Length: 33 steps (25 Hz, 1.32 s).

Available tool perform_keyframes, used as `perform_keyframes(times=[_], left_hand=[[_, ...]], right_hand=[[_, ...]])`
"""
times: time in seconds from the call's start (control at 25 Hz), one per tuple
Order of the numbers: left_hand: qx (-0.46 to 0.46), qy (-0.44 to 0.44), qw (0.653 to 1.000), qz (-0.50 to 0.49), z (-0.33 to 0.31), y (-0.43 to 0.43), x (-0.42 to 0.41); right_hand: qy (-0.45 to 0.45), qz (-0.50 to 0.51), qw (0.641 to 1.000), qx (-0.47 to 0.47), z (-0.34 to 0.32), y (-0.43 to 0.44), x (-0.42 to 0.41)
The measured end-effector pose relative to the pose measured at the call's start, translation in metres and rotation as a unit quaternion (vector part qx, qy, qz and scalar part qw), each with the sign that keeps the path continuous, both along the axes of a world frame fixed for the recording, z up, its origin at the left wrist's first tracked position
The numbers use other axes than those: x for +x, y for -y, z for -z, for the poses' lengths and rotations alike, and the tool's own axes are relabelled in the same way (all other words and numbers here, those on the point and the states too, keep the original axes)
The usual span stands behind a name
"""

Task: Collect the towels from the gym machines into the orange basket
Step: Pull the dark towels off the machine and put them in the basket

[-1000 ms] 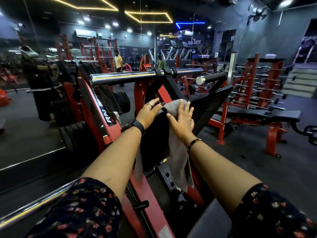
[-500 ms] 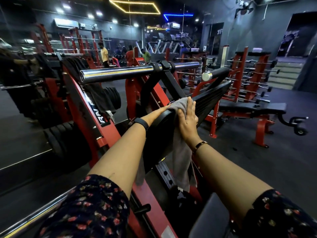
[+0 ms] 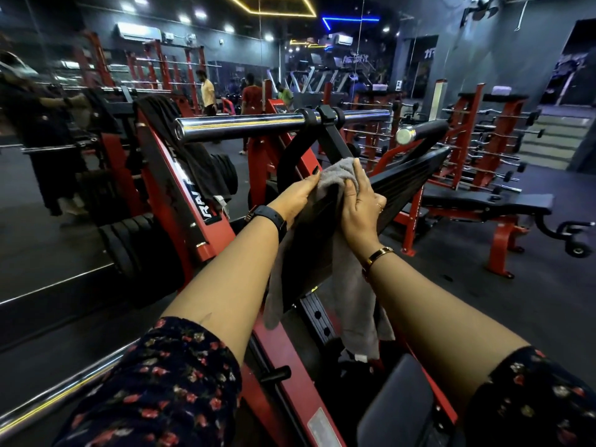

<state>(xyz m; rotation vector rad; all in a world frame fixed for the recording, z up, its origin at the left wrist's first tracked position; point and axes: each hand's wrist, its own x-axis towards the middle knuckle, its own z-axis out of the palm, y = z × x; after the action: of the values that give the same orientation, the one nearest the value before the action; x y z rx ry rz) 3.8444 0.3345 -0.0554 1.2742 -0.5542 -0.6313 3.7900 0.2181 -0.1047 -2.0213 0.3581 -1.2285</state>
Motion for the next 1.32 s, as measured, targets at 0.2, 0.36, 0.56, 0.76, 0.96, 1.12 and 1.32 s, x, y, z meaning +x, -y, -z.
perform_keyframes(times=[0.2,0.36,0.56,0.76,0.96,1.12,1.32], left_hand=[[-0.034,0.016,0.999,-0.005,-0.007,-0.022,0.009],[-0.070,-0.007,0.998,0.000,-0.017,-0.053,-0.003],[-0.105,-0.032,0.994,-0.019,-0.016,-0.083,-0.011],[-0.142,-0.070,0.986,-0.059,-0.016,-0.120,-0.029],[-0.127,-0.033,0.986,-0.098,0.012,-0.150,-0.051],[0.064,0.013,0.974,-0.218,0.060,-0.172,-0.086],[0.004,-0.031,0.964,-0.263,0.133,-0.187,-0.101]], right_hand=[[0.019,0.026,0.999,-0.028,-0.018,-0.031,-0.012],[0.024,0.004,0.999,-0.033,-0.029,-0.059,-0.016],[0.029,-0.084,0.996,-0.032,-0.037,-0.097,-0.022],[0.038,-0.203,0.978,0.019,-0.032,-0.140,-0.023],[0.014,-0.273,0.960,0.057,-0.003,-0.175,-0.039],[-0.027,-0.317,0.944,0.089,0.041,-0.198,-0.069],[-0.084,-0.347,0.931,0.083,0.094,-0.220,-0.107]])
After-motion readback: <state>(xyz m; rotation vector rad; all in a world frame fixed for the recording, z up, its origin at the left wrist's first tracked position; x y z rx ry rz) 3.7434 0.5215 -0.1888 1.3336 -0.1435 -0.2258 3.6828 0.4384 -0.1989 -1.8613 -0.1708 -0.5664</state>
